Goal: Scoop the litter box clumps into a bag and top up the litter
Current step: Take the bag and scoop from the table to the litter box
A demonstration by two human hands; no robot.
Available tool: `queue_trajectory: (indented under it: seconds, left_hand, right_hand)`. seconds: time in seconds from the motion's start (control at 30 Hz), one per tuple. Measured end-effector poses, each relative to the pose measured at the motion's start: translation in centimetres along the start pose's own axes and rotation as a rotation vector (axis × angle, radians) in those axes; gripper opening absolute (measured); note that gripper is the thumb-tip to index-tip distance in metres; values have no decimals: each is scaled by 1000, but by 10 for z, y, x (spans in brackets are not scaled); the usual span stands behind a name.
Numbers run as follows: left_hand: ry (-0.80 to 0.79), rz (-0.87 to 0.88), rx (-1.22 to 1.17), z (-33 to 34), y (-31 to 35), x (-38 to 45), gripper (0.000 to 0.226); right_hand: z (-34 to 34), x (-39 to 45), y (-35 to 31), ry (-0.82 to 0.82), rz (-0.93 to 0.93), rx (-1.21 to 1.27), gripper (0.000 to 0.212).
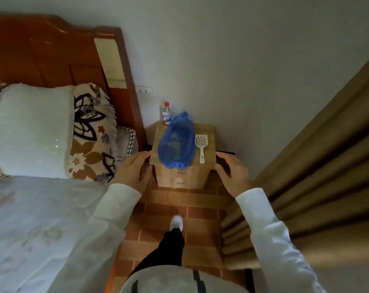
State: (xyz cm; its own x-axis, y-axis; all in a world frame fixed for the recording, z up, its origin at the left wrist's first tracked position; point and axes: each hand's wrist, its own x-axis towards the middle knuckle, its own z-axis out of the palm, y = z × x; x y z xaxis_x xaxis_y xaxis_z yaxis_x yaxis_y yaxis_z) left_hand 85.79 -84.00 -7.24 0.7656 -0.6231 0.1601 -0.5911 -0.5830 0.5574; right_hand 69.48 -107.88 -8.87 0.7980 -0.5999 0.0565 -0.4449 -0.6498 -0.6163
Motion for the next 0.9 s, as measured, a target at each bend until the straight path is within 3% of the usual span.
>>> queue_trajectory:
  seconds: [0.23, 0.4, 0.5, 0.7, 0.9]
  left_hand:
    - [47, -10, 28, 23, -14, 159, 45]
    - [-75, -118, 41, 49, -22, 224, 47]
    - [-103, -181, -17, 61, -19, 250, 63]
    - [-247, -634, -100, 120, -48, 285, 50]
    - [-256, -970, -151, 193, -84, 305, 28]
  right_hand:
    - [11, 153, 2, -36, 84, 124, 37]
    - [27, 219, 20, -80, 137, 107, 40]
    - [36, 257, 34, -143, 167, 95, 40]
    - [65, 325, 72, -257, 215, 103, 37]
    - [108, 375, 116, -404, 340, 24, 39]
